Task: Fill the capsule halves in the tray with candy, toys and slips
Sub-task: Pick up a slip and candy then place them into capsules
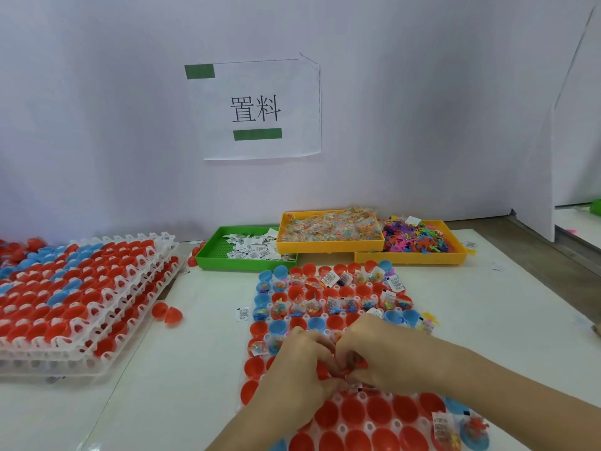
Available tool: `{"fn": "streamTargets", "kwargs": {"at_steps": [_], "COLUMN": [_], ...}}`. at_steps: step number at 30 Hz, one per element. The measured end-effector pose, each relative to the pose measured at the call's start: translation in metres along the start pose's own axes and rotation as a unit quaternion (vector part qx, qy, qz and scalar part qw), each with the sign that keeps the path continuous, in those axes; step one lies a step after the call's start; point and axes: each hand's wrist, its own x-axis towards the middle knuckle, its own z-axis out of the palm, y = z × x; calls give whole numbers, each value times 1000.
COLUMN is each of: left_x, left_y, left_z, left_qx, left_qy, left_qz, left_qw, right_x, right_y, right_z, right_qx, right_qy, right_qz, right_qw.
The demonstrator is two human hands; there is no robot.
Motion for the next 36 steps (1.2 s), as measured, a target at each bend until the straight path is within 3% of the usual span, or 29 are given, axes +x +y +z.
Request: {"fn": "streamTargets", "kwargs": {"at_steps": [29,36], "left_x": [-2,-2], "left_y": [0,4], "left_z": [10,10], "left_qx": [22,22], "left_qy": [26,31], "left_qz": [10,9], "left_qw": [999,999], "right_x": [-5,-8], "right_y": [1,-5], "right_z": [1,-4], "right_qx": [-51,-83], "right_qy": [50,20], "right_qz": [5,30], "right_qw": [997,996]}}
